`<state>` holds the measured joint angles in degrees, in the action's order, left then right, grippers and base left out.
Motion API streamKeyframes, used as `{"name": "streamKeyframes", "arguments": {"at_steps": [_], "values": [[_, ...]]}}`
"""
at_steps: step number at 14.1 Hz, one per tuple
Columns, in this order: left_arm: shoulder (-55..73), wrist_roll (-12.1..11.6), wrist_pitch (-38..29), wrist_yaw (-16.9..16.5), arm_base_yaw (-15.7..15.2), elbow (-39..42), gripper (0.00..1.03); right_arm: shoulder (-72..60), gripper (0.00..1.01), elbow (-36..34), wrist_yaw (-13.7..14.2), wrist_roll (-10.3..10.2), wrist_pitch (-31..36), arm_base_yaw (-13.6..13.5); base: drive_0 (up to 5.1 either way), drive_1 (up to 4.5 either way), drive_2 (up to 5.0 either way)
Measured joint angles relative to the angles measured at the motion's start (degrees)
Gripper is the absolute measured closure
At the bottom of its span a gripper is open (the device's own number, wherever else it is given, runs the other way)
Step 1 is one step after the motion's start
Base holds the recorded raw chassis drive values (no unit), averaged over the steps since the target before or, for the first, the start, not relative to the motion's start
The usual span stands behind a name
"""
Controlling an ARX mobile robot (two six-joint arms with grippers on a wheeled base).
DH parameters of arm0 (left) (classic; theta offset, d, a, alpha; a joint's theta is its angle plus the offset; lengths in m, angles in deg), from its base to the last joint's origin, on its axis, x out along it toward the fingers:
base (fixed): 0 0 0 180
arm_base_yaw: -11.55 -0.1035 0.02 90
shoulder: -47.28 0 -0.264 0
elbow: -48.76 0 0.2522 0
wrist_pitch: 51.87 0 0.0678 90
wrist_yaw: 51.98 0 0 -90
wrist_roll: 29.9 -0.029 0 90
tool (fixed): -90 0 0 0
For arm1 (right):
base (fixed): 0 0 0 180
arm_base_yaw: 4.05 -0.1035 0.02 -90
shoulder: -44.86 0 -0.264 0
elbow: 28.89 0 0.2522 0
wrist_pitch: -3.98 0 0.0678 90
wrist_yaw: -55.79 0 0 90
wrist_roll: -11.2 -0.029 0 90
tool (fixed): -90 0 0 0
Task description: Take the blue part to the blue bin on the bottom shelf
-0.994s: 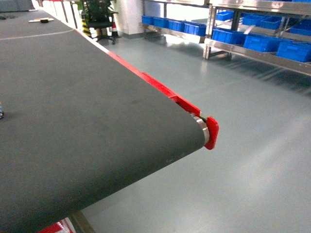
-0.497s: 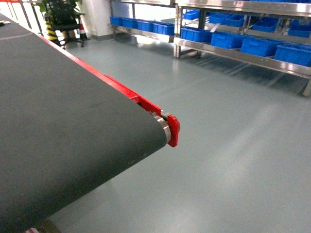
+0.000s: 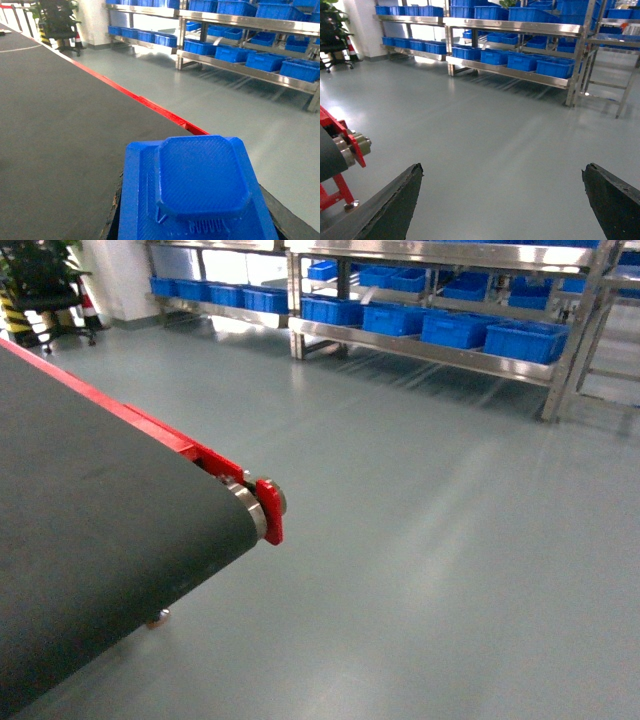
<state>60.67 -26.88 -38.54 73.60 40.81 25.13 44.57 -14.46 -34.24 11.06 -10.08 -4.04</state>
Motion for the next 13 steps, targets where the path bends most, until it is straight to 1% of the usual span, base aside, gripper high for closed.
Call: {"name": "streamKeyframes", "arguments": {"at_steps": [13], "values": [[0.00, 0.00, 0.00, -0.02, 0.00, 0.00, 0.59, 0.00, 0.03, 0.00, 0.02, -0.02, 0.00, 0.00, -1.6, -1.63, -1.6]]}}
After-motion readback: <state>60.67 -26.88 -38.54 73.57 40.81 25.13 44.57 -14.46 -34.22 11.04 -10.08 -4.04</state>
